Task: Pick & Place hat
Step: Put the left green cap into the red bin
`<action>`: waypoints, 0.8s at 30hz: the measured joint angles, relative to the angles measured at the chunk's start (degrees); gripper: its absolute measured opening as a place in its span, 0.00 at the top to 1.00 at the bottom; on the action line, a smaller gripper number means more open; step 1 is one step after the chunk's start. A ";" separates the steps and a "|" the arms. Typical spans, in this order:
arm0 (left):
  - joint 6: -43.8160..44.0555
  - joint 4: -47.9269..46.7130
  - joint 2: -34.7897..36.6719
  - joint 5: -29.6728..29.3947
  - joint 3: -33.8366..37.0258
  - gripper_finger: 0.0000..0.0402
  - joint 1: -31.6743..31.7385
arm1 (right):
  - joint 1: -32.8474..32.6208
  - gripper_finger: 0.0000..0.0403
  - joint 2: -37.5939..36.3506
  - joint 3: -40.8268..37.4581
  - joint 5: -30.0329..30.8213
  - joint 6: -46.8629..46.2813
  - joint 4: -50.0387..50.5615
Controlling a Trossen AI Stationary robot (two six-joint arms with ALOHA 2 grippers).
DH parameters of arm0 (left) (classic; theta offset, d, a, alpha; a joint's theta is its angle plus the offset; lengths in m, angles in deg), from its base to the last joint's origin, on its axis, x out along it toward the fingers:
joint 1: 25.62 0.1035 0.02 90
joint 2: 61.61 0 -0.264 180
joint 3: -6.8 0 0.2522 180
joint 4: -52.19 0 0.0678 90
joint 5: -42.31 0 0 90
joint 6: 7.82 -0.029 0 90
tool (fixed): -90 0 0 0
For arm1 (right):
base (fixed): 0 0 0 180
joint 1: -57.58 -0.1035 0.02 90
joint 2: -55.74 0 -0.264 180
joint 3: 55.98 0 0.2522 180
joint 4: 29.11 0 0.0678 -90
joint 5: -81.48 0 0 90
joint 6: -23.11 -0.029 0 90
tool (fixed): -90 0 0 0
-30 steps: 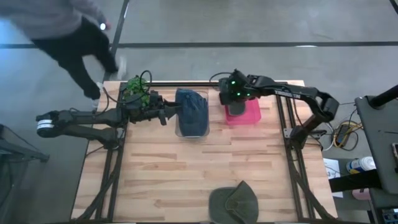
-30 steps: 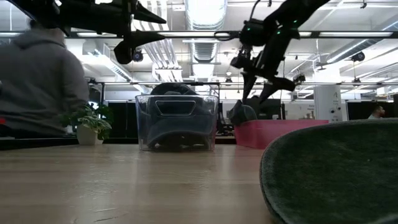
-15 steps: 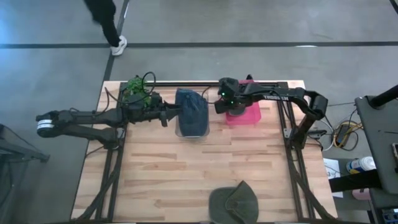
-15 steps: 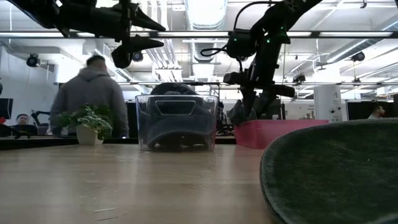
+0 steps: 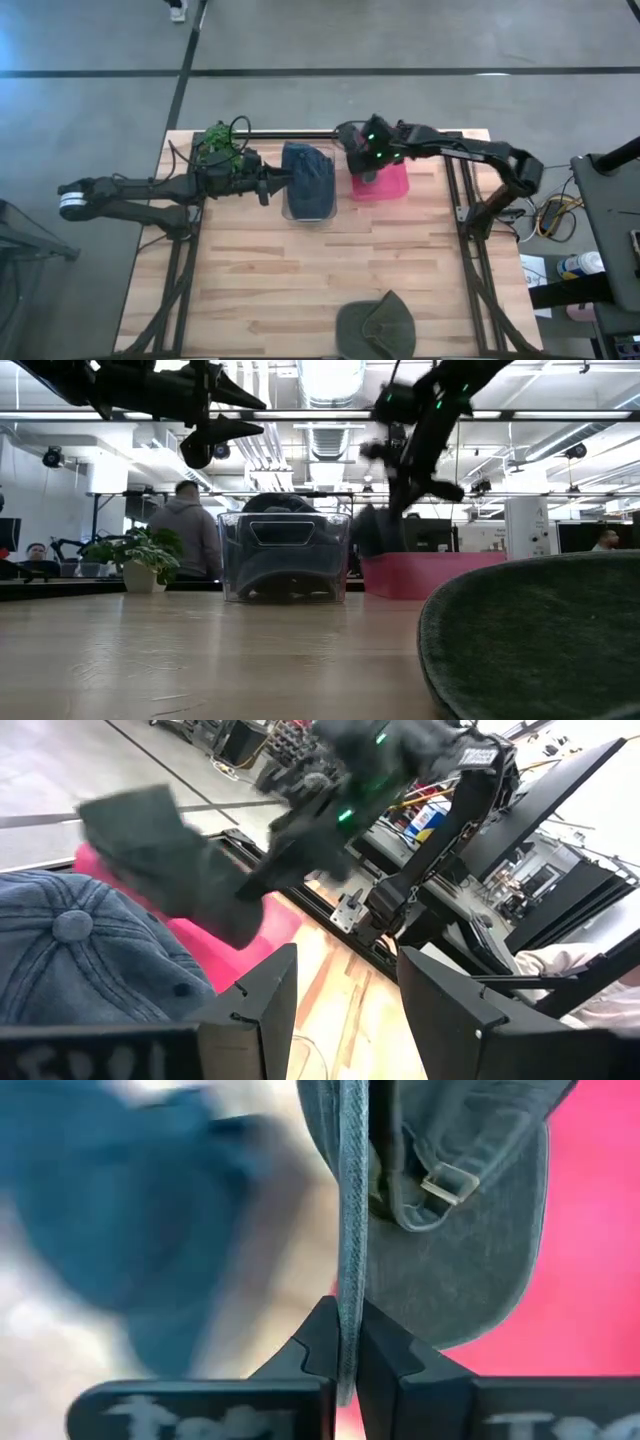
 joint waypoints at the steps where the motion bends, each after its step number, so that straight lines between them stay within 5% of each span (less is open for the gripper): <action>1: 0.00 0.00 0.00 0.13 0.00 0.58 0.00 | 0.71 0.97 -1.72 -0.17 -2.75 0.56 -0.15; 9: 0.12 0.20 0.00 0.17 0.00 0.58 0.00 | 8.29 0.97 -15.67 -14.82 -11.10 -13.87 -13.72; 16: 0.15 0.23 0.00 0.15 0.00 0.58 0.00 | 9.32 0.98 -23.63 -41.67 -14.64 -39.93 -62.93; 24: 0.30 0.25 0.00 0.13 0.00 0.58 0.00 | 6.56 0.97 -25.38 -52.45 -10.38 -46.96 -65.49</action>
